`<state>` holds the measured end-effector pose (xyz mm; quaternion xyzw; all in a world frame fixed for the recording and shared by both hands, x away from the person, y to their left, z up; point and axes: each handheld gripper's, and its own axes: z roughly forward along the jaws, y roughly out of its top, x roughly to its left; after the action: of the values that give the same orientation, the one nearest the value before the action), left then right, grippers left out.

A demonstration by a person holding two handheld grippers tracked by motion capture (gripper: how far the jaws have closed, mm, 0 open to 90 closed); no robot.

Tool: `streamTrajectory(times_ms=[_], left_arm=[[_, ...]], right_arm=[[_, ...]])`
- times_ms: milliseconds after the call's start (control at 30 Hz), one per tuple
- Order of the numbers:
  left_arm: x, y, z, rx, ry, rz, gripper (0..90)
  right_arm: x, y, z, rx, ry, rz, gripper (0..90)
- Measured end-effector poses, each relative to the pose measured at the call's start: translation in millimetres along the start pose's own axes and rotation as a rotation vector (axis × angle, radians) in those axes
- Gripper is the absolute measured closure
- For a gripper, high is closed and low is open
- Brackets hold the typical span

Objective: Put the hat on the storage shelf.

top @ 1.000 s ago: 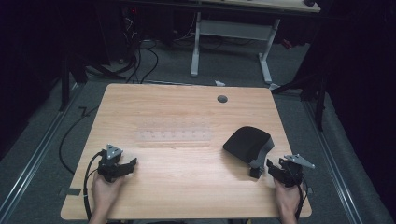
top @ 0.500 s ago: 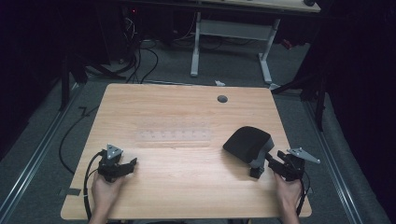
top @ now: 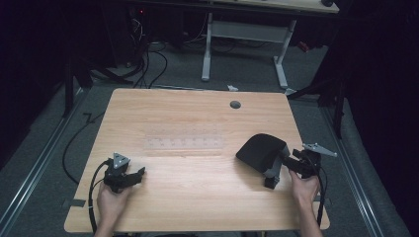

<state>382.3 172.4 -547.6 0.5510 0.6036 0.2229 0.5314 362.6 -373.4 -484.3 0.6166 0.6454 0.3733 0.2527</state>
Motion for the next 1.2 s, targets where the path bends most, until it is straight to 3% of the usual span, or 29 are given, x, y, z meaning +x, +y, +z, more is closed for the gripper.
streamTrajectory(times_ms=[367,533,800,933,1200], left_arm=[[-0.1,0.0,0.0,0.0,0.0,-0.001,31.2],[0.0,0.0,0.0,0.0,0.0,0.0,31.2],[0.1,-0.1,-0.1,0.001,0.0,0.003,31.2],[0.0,0.0,0.0,0.0,0.0,0.0,31.2],[0.0,-0.2,-0.2,0.003,-0.002,0.004,30.9]], right_arm=[[-9.0,11.0,18.3,0.017,0.013,0.029,35.3],[-15.4,9.4,30.4,0.036,0.049,0.069,34.1],[-12.5,9.2,39.5,0.054,0.065,0.062,34.0],[-8.6,13.9,44.4,0.06,0.08,0.052,36.6],[-7.9,12.5,52.3,0.088,0.112,0.076,47.6]])
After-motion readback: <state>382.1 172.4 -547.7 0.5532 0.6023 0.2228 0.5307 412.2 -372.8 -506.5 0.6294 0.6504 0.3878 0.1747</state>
